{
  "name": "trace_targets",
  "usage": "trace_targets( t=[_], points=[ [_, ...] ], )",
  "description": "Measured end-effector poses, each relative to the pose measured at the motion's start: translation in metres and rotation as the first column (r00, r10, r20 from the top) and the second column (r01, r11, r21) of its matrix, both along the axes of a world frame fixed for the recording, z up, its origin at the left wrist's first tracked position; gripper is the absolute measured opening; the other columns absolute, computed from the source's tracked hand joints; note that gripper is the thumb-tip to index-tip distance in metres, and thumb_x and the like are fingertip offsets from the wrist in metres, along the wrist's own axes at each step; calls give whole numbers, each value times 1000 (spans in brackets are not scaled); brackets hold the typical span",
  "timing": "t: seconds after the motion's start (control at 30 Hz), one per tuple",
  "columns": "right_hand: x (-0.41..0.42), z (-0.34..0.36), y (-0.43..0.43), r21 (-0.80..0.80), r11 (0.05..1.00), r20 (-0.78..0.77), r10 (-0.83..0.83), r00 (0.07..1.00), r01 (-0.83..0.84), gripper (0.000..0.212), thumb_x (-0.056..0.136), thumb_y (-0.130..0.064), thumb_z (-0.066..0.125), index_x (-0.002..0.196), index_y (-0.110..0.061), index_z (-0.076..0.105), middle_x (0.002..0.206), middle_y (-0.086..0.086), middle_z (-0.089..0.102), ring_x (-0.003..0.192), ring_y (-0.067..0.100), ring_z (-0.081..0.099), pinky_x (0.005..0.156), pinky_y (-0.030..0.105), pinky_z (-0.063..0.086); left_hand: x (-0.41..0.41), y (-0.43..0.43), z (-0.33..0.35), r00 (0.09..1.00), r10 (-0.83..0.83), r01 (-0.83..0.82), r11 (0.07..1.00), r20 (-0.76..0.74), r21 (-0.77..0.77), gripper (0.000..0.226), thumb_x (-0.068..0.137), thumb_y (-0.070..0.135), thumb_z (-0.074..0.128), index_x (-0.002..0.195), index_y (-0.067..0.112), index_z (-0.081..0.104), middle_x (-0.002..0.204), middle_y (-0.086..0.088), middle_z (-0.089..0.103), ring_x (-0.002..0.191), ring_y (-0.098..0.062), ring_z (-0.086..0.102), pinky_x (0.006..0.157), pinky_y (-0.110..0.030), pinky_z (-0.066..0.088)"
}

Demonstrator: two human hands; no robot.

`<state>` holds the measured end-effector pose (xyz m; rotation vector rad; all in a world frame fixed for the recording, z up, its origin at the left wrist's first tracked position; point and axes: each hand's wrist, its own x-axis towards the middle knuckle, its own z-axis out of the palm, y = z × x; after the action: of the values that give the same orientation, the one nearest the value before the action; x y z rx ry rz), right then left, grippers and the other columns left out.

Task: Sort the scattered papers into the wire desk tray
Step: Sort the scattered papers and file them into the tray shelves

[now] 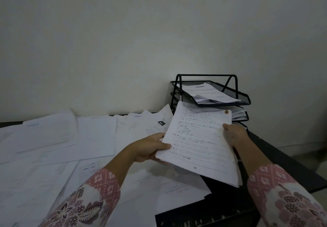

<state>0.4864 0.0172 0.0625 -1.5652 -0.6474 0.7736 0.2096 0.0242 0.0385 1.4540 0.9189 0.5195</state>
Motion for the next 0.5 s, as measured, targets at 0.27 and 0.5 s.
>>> trace_targets(
  t=[0.27,0.5],
  points=[
    [39,1,0,-57,998,-37,5,999,-7,36,92,-8,54,125,5,53,123,21,56,105,33,55,98,43,44,40,8,14,999,3,-1,998,-32,65,37,97,0,41,131,15,35,113,-10,61,66,-17,70,40,-14,36],
    [55,-3,-14,-67,994,-55,83,995,-86,29,91,-5,53,115,10,56,107,29,61,61,25,48,49,29,47,81,19,25,987,154,-157,985,53,70,27,95,-6,35,115,10,42,110,-12,56,56,-11,69,36,-11,32]
  ],
)
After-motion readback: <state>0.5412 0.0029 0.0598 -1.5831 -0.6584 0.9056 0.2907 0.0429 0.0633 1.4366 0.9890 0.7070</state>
